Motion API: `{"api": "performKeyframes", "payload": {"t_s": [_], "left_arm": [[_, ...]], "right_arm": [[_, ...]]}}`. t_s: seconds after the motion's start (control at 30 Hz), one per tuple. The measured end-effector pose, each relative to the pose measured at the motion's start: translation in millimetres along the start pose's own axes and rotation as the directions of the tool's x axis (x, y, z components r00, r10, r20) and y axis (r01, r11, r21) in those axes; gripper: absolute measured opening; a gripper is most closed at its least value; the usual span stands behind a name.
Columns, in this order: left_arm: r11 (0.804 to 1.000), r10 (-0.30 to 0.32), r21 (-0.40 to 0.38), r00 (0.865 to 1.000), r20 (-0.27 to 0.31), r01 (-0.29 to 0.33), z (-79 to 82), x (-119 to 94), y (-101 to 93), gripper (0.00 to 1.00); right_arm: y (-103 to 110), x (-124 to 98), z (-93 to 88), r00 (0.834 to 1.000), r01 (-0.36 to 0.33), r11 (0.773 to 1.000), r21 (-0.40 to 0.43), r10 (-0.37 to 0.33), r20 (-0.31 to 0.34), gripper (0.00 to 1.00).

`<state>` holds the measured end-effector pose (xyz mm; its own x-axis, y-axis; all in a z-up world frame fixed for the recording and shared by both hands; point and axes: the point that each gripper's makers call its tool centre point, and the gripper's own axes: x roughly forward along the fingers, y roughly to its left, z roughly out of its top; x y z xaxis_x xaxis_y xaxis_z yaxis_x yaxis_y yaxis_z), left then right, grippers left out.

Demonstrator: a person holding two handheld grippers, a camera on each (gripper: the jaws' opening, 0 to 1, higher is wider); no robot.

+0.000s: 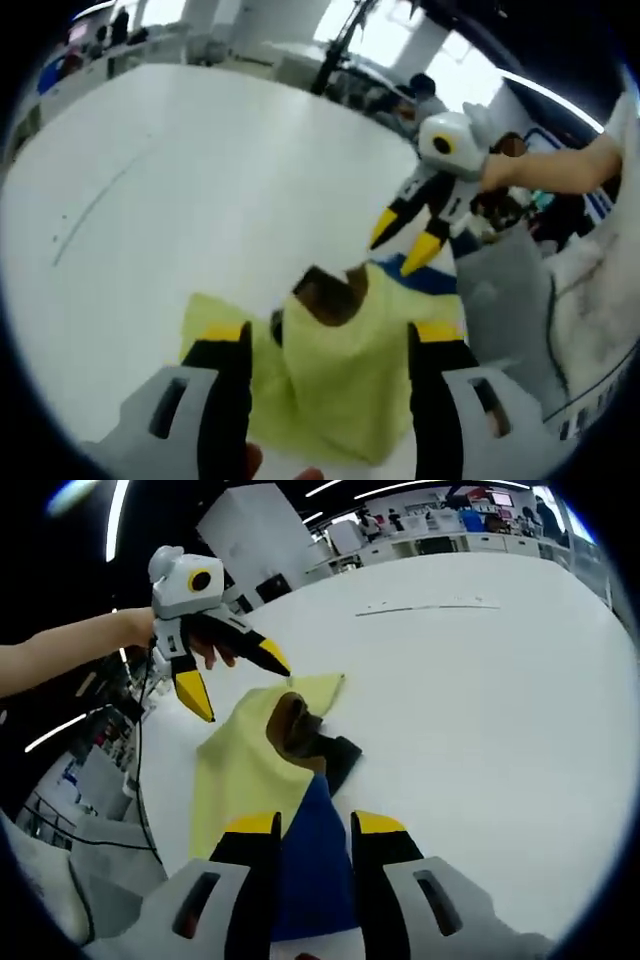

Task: Fold the garment on the visible template until the final outline fits inside the template.

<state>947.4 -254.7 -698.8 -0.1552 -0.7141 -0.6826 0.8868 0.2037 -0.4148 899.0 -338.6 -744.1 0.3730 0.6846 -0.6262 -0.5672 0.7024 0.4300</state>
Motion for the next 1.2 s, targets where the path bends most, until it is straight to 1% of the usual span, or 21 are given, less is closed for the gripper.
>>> {"api": "performKeyframes", "payload": {"t_s": [0.03,0.07,0.23,0.33,0.37,0.47,0.57,0.67,0.83,1.0,1.2], "left_arm": [[1.000,-0.019,-0.013,1.000,0.012,0.020,2.3,1.4,-2.9,0.65],[0.999,-0.029,-0.018,1.000,0.012,0.029,2.3,2.2,-4.1,0.66],[0.996,-0.068,-0.061,0.997,-0.027,0.066,-9.3,7.5,-6.0,0.65],[0.994,-0.083,-0.077,0.996,-0.033,0.080,-14.2,8.0,-6.9,0.64],[0.992,-0.088,-0.089,0.996,-0.029,0.085,-14.6,8.1,-7.4,0.65],[0.986,-0.094,-0.134,0.995,0.010,0.095,-12.5,9.2,-6.9,0.67],[0.977,-0.103,-0.183,0.994,0.045,0.110,-11.6,10.6,-5.1,0.68],[0.976,-0.099,-0.193,0.994,0.040,0.105,-15.2,12.1,-2.8,0.68],[0.971,-0.128,-0.197,0.991,0.034,0.132,-15.6,13.6,-9.4,0.67],[0.965,-0.153,-0.211,0.988,0.034,0.157,-16.9,13.9,-15.4,0.61],[0.971,-0.156,-0.178,0.987,0.028,0.158,-18.2,7.4,-21.3,0.58]], "right_arm": [[0.8,0.1,-0.6,1.000,-0.005,1.000,0.009,0.005,0.000,0.28],[1.5,0.3,-0.5,1.000,-0.010,1.000,0.013,0.010,0.002,0.28],[4.1,3.6,-2.4,1.000,-0.023,1.000,0.018,0.023,-0.010,0.28],[4.6,4.9,-2.9,1.000,-0.029,0.999,0.024,0.029,-0.012,0.28],[4.9,5.0,-3.0,0.999,-0.030,0.999,0.024,0.030,-0.013,0.28],[4.0,5.8,-4.6,0.999,-0.028,0.999,0.028,0.029,-0.018,0.28],[3.7,7.2,-6.6,0.999,-0.030,0.999,0.038,0.031,-0.020,0.28],[5.2,7.8,-6.9,0.999,-0.033,0.999,0.038,0.034,-0.023,0.27],[6.7,8.2,-9.4,0.999,-0.038,0.998,0.041,0.039,-0.030,0.26],[6.9,8.9,-11.3,0.999,-0.042,0.998,0.046,0.043,-0.033,0.25],[11.5,8.3,-9.2,0.998,-0.059,0.996,0.065,0.060,-0.019,0.19]]}}
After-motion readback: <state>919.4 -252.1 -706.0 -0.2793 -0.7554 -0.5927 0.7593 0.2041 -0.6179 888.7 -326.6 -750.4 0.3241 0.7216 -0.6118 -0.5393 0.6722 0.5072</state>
